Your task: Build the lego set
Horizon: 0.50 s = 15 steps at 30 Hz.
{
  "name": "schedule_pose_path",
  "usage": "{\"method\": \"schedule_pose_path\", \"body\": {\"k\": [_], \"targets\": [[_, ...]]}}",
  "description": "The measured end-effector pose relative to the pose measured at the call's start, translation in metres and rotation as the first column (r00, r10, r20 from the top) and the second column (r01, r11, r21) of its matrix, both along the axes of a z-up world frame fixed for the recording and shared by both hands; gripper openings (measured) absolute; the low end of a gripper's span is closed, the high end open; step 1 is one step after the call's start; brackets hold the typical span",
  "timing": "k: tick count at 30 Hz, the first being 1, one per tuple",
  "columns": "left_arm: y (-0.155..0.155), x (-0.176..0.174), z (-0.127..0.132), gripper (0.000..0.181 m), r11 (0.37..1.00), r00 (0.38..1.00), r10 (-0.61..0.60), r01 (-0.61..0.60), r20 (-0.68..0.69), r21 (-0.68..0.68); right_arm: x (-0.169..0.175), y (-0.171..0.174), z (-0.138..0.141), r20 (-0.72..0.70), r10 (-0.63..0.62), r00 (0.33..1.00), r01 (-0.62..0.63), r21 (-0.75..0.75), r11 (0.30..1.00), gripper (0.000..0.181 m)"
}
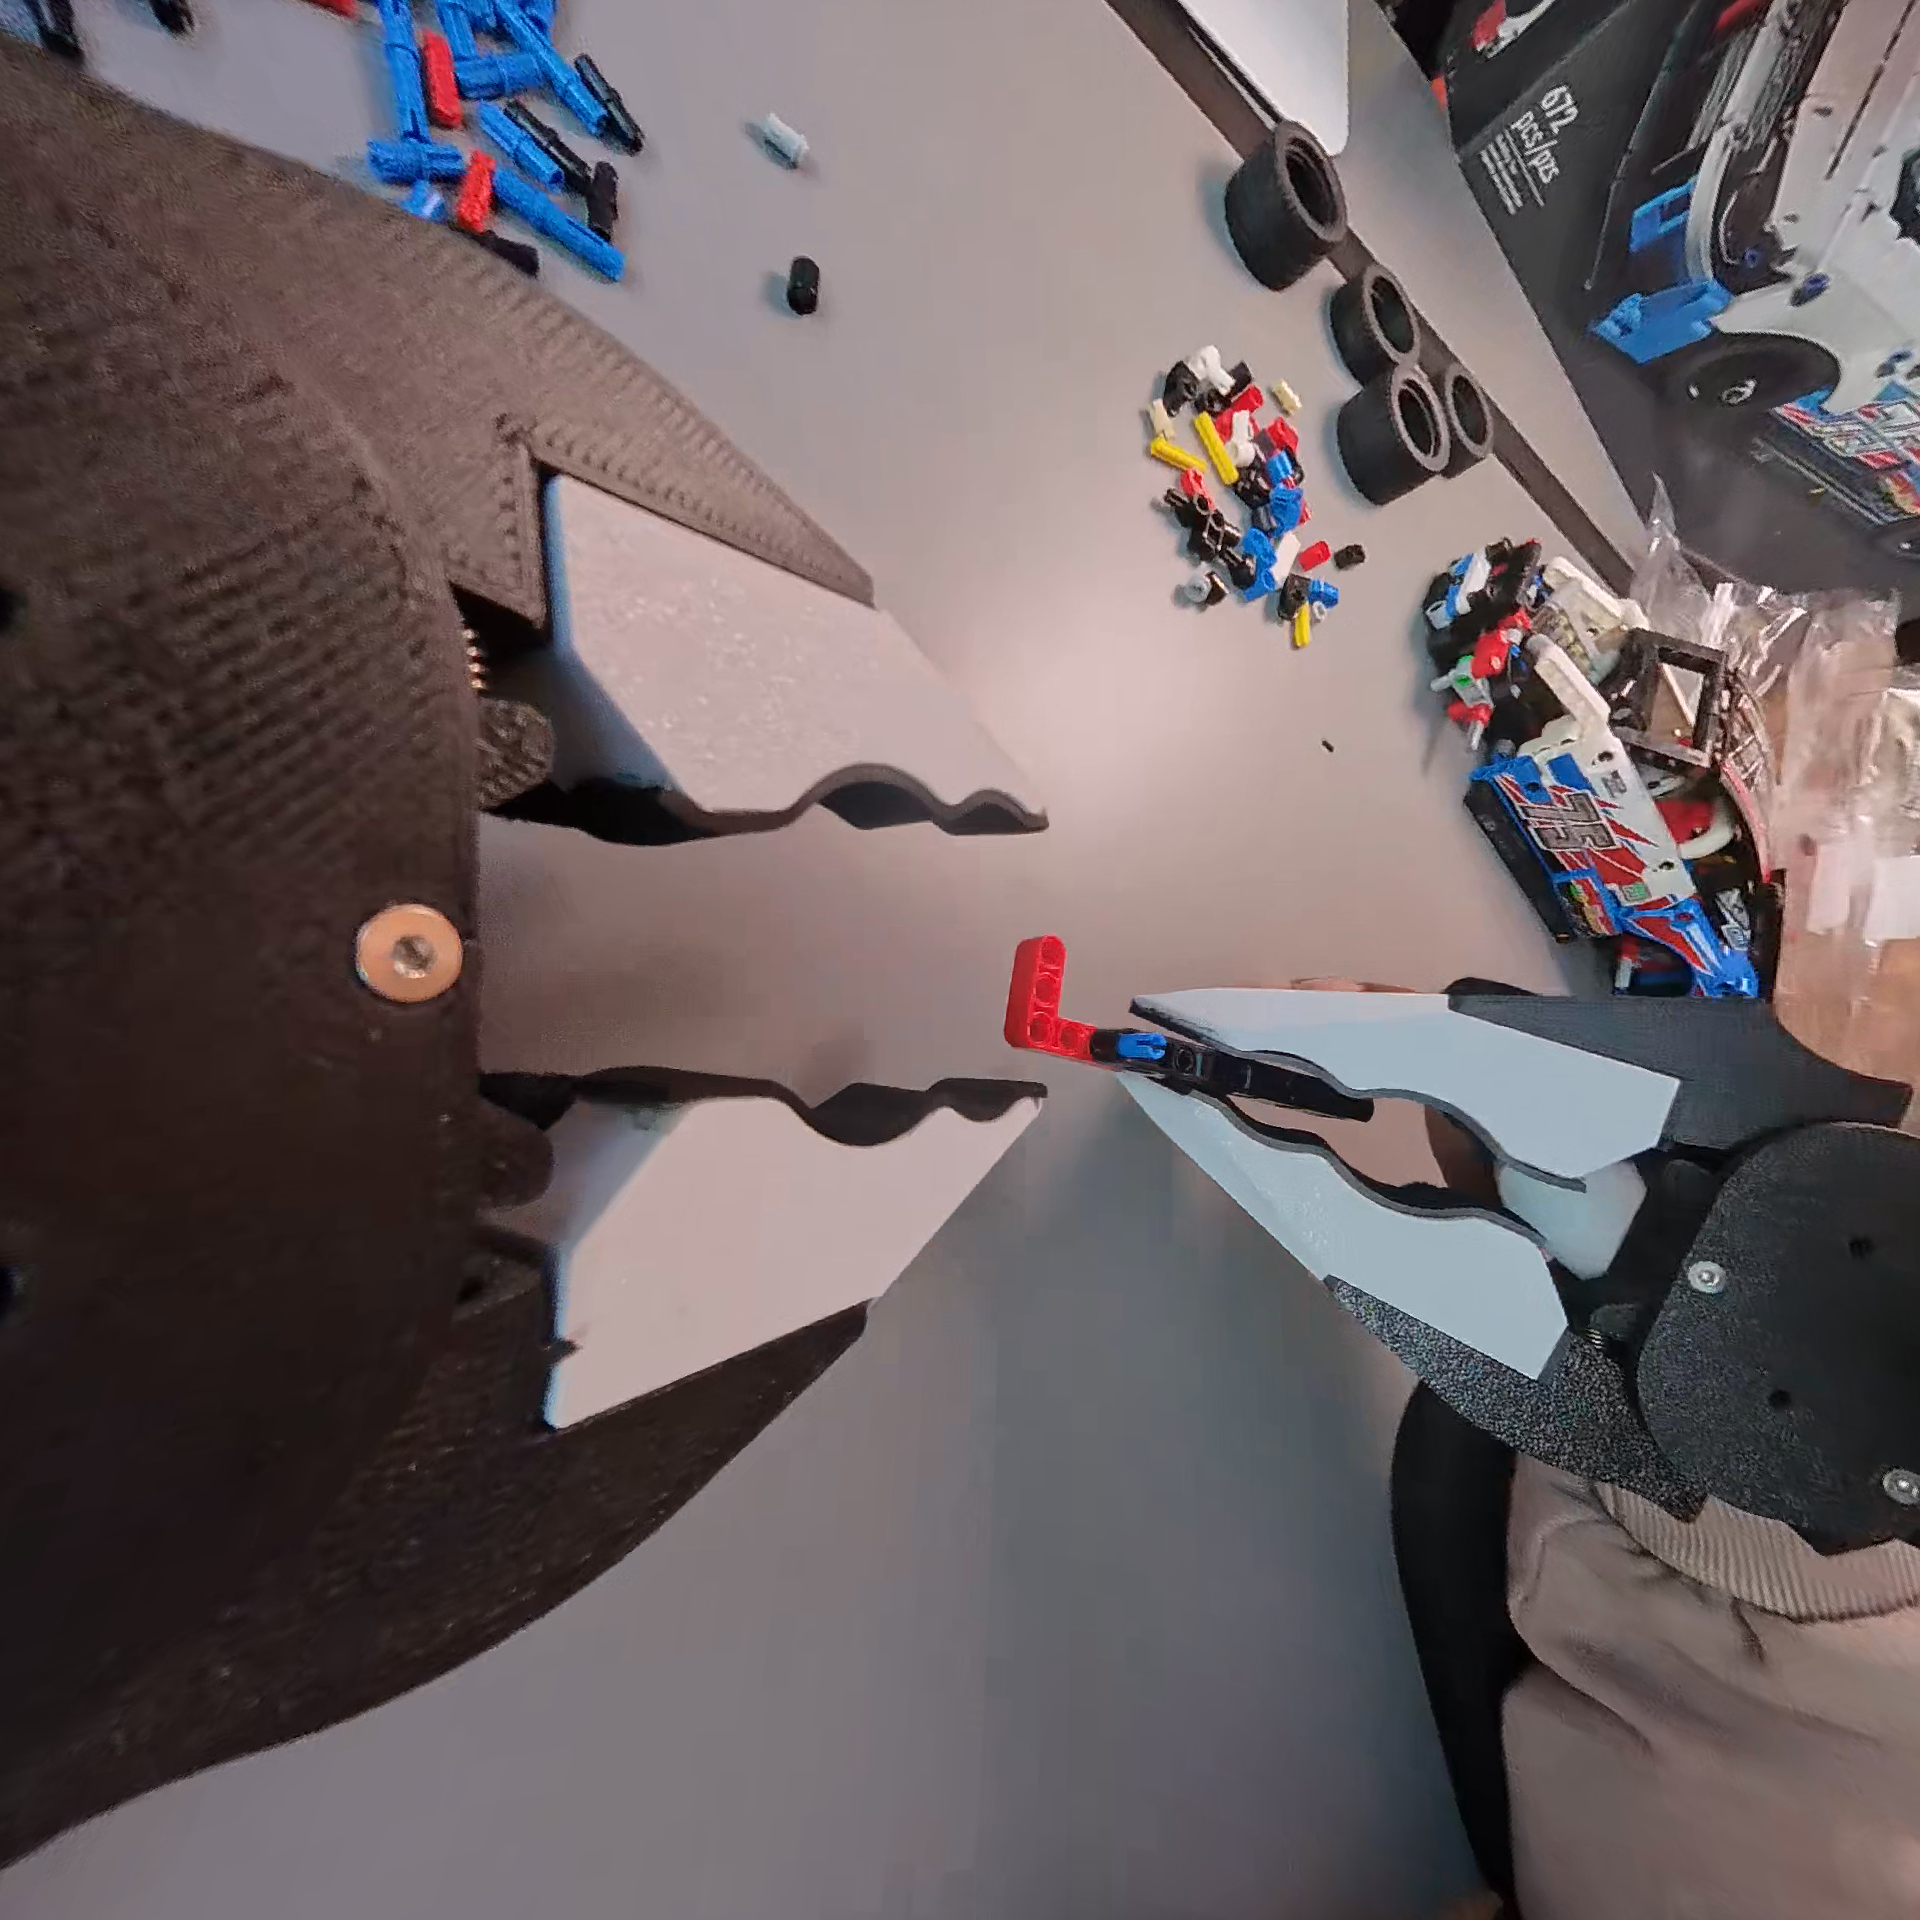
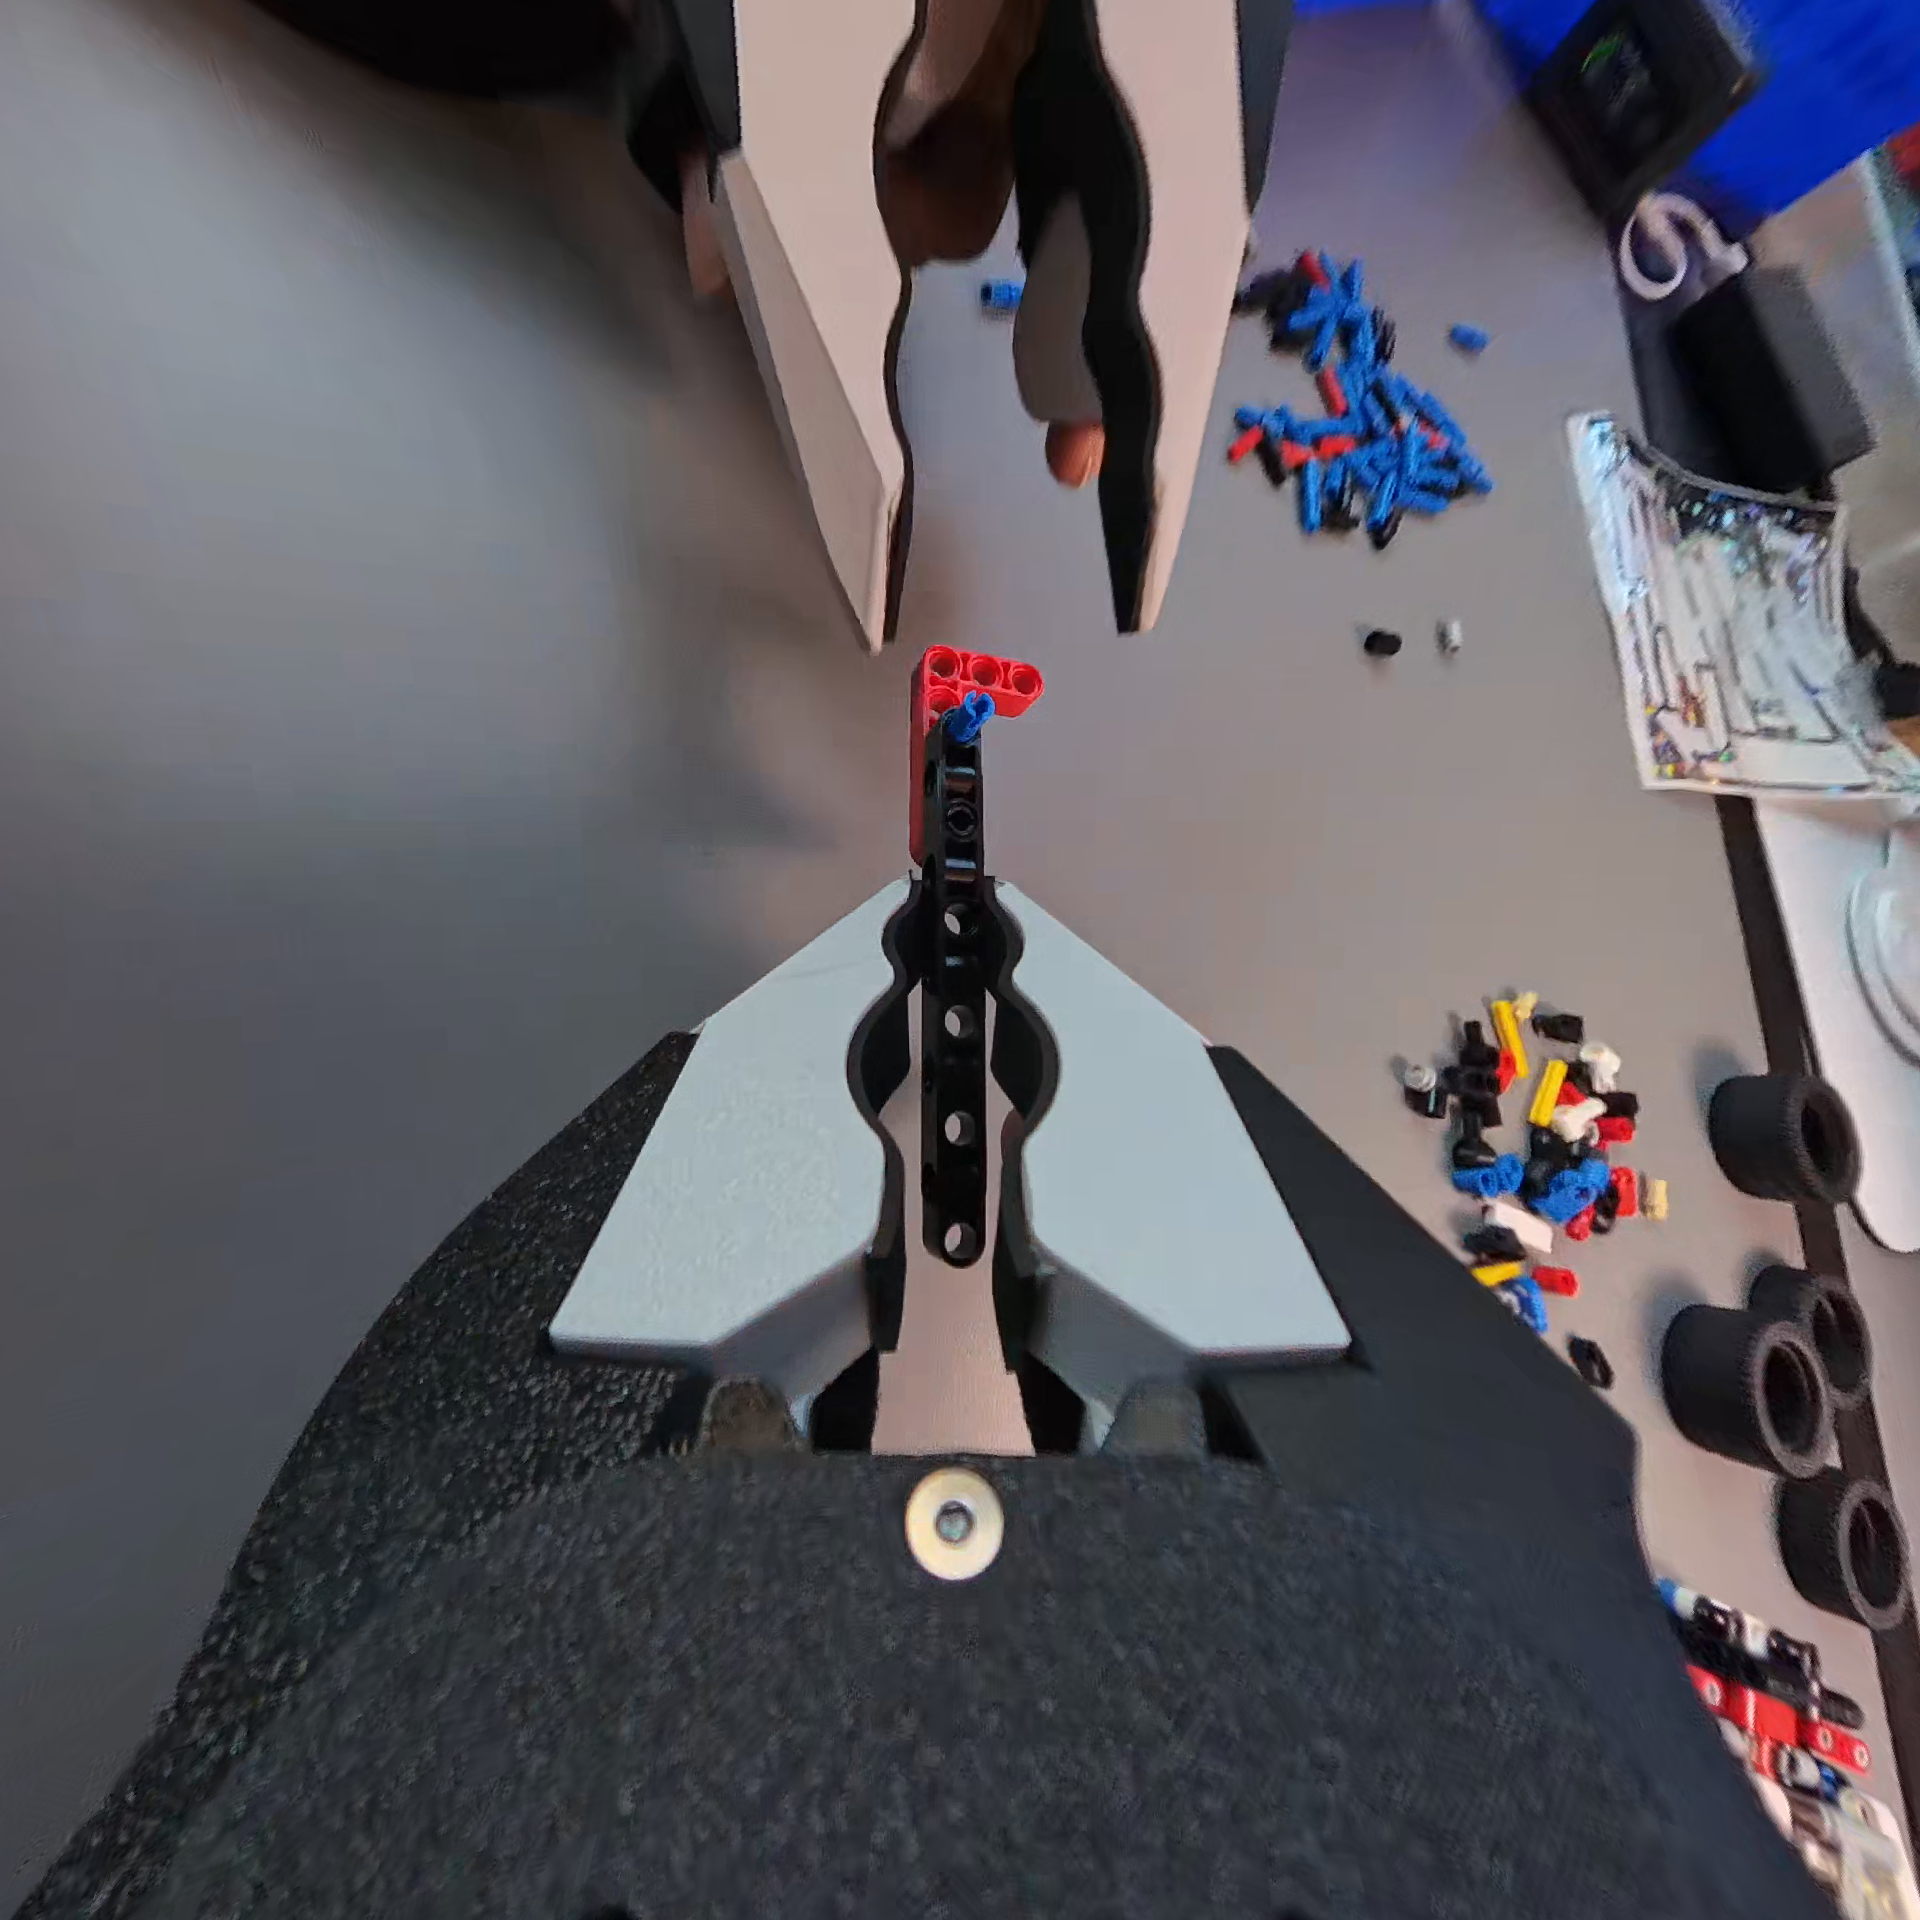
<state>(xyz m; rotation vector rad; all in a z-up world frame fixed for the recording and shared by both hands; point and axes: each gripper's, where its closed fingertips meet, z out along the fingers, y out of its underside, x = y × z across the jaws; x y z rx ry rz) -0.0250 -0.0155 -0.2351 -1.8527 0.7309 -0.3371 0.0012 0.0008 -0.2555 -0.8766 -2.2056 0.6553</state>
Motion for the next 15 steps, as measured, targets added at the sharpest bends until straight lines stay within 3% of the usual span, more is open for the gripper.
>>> {"method": "schedule_pose_path", "body": {"k": [4,9,15], "targets": [[-0.001,-0.004,-0.003,0.047,0.999,1.000,0.026,-0.026,-0.009,-0.021,0.005,0.005,-0.022,0.129,-0.037,0.991,0.034,0.030,0.999,0.008],[0.003,-0.007,-0.005,0.057,0.996,0.997,0.081,-0.081,0.009,-0.047,-0.001,0.005,-0.022,0.142,-0.059,0.988,0.059,0.008,0.998,0.007],[0.009,-0.023,0.013,0.063,0.980,0.974,0.198,-0.201,0.114,0.010,-0.001,0.004,-0.021,0.123,-0.073,0.990,0.082,-0.073,0.994,0.015]]}}
